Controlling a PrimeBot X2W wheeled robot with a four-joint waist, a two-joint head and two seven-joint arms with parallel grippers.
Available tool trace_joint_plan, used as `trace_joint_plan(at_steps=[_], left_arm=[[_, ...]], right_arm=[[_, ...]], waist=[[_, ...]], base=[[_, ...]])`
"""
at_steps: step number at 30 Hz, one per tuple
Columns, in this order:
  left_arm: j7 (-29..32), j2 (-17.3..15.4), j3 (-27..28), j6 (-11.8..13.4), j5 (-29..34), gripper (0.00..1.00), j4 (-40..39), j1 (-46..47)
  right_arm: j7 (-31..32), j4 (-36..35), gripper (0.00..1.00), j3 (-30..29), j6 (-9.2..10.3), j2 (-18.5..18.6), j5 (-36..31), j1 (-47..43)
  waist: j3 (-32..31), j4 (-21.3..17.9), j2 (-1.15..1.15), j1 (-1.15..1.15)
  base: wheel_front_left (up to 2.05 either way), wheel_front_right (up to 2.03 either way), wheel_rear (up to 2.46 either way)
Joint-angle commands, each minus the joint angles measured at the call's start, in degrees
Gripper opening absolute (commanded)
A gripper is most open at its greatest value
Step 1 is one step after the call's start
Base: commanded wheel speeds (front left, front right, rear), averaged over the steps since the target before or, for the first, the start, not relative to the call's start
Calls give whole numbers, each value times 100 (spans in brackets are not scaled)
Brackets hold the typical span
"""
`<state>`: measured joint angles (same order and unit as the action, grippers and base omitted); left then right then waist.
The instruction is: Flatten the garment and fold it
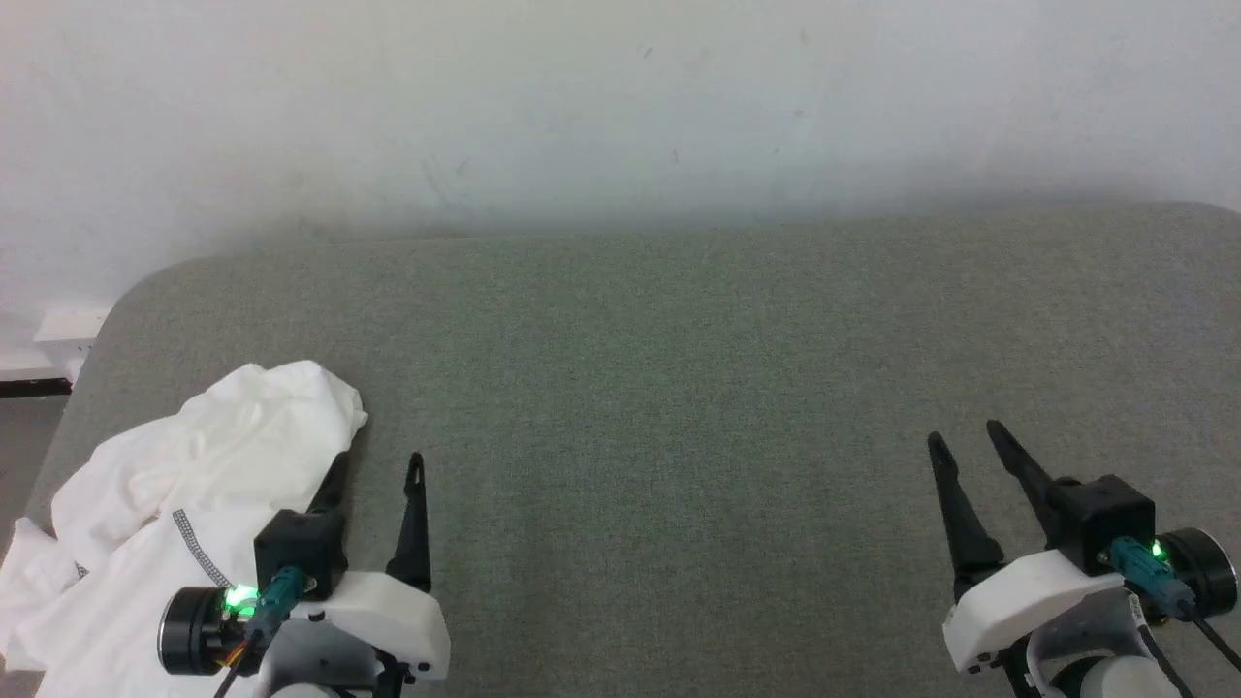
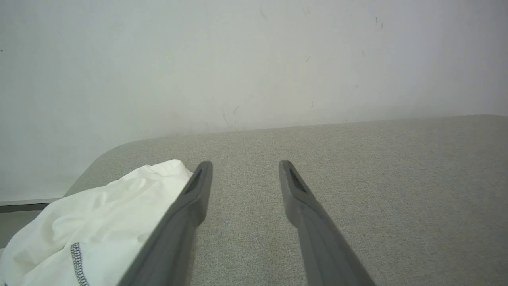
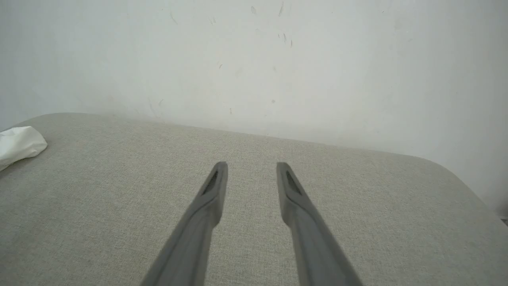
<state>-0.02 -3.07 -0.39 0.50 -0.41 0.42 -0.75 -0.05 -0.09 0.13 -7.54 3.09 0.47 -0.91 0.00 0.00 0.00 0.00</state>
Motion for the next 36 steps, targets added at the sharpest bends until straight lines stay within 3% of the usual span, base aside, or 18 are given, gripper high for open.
trace_joint_plan(at_steps=[1, 20, 36], left_arm=[[-42, 1, -26, -11, -47, 100, 30, 4], [-271, 4, -135, -22, -352, 100, 128, 46], [-462, 6, -100, 11, -459, 100, 171, 23]], right_arm=[[-33, 11, 100, -11, 0, -2, 36, -10], [-254, 109, 100, -91, 1, -5, 180, -53], [-415, 131, 100, -98, 2, -7, 264, -117]], waist=[[0, 0, 0, 0], [-12, 108, 0, 0], [-78, 596, 0, 0]], base=[[0, 0, 0], [0, 0, 0], [0, 0, 0]])
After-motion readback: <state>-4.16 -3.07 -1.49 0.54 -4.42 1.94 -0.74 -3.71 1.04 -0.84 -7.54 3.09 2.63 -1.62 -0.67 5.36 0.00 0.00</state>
